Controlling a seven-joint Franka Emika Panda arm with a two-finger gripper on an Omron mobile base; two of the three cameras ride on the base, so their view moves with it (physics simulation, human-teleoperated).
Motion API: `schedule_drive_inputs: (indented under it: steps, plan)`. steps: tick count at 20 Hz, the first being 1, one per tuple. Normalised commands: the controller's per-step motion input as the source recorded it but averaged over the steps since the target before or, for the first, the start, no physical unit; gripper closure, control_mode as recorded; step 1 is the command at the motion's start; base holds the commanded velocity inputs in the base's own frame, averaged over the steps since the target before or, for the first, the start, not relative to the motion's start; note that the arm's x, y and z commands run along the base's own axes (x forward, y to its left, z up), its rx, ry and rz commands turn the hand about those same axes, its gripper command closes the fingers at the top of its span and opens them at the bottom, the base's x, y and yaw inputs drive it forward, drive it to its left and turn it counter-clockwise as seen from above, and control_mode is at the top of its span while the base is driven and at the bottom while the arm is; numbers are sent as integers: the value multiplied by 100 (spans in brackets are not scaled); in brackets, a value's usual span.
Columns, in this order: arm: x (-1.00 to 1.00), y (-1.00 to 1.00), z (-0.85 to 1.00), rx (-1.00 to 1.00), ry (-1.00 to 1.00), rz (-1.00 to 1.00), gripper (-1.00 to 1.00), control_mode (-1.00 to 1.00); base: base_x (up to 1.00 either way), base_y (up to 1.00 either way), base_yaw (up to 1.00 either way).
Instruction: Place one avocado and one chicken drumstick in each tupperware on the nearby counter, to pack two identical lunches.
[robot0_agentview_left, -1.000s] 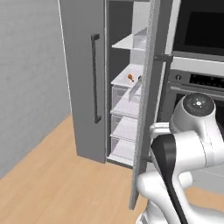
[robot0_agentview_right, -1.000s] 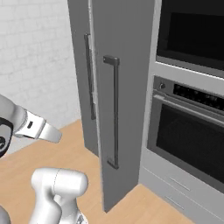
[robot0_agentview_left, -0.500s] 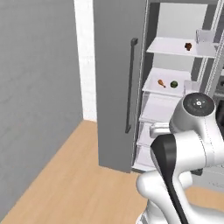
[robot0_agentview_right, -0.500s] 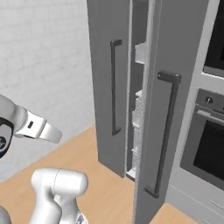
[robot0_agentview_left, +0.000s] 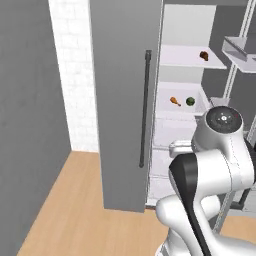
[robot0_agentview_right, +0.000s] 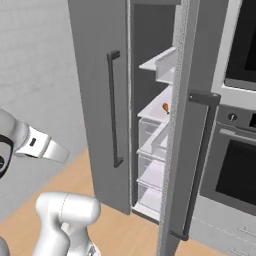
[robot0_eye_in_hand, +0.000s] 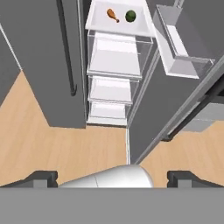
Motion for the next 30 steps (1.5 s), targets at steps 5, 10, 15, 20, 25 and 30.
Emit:
schedule_drive_inputs:
  steps: [5,10,15,20,25,30]
  plan:
    - [0,0,0,0,0,0,-100,100,63,0,-41]
    - [0,0,0,0,0,0,-100,100,47,22,-39]
    - [0,0,0,0,0,0,-100,100,46,30,-36]
    - [0,0,0,0,0,0,-100,100,60,51,-31]
    - [0,0,0,0,0,0,-100,100,56,34,-25]
    - [0,0,0,0,0,0,-100,100,33,-5,-18]
